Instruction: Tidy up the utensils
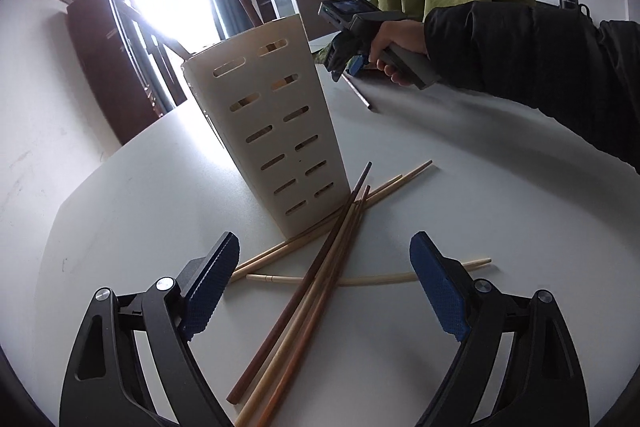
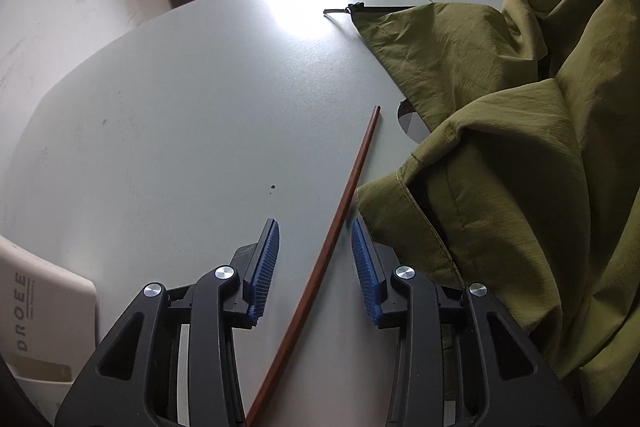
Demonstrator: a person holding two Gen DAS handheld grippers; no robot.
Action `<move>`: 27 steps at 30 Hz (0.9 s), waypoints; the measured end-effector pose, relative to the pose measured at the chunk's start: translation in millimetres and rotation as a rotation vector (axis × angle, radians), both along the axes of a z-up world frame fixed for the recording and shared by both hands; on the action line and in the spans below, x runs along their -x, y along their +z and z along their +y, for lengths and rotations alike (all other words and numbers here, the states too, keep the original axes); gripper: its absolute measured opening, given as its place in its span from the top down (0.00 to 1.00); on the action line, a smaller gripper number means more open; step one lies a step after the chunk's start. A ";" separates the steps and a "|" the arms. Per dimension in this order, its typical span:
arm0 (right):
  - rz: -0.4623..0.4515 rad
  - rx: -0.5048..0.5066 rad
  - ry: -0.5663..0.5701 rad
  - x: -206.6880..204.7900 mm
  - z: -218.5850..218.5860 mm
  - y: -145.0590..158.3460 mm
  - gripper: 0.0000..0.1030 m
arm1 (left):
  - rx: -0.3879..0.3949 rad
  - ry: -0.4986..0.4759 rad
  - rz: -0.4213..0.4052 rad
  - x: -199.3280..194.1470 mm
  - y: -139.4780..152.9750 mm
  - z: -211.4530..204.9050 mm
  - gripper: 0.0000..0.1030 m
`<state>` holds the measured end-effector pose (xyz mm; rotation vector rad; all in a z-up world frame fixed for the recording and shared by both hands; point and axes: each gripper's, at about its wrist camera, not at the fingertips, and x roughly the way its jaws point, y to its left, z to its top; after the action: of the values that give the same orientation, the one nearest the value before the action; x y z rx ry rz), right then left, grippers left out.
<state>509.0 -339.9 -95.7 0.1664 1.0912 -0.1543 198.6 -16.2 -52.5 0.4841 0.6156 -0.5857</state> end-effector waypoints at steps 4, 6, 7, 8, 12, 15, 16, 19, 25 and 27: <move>0.015 0.029 0.021 3.0 2.3 -6.3 0.68 | -0.020 -0.004 0.014 -1.7 -3.9 -9.1 0.16; 0.011 0.062 0.040 2.3 8.3 -7.2 0.90 | -0.020 0.001 0.027 -3.6 -3.0 -24.5 0.17; 0.009 0.073 0.056 2.6 11.8 -7.1 0.91 | -0.014 0.003 0.031 -4.8 -0.1 -32.5 0.17; 0.008 0.082 0.072 3.6 15.0 -7.1 0.94 | -0.004 0.001 0.032 -6.3 2.5 -41.1 0.17; 0.009 0.015 0.103 11.6 14.9 -5.5 0.94 | 0.059 0.004 0.061 -16.8 13.0 -82.8 0.17; 0.005 -0.119 0.111 20.5 5.7 -6.0 0.94 | 0.121 0.035 0.137 -38.4 9.9 -111.6 0.17; -0.002 -0.157 0.110 25.3 2.4 -5.4 0.94 | 0.145 0.046 0.166 -47.2 7.8 -118.9 0.17; -0.045 -0.307 0.100 42.5 -14.6 1.2 0.94 | 0.244 0.114 0.277 -78.3 -0.5 -132.0 0.18; -0.225 -0.519 0.173 106.6 -37.7 57.5 0.94 | 0.406 0.102 0.342 -89.2 0.6 -153.2 0.23; -0.297 -0.574 0.217 135.1 -39.2 82.3 0.94 | 0.407 0.066 0.298 -75.5 6.6 -162.1 0.23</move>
<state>373.9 -379.1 -13.4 0.5644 0.8257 0.3745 274.1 -178.3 -45.9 -0.0079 0.7692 -0.7058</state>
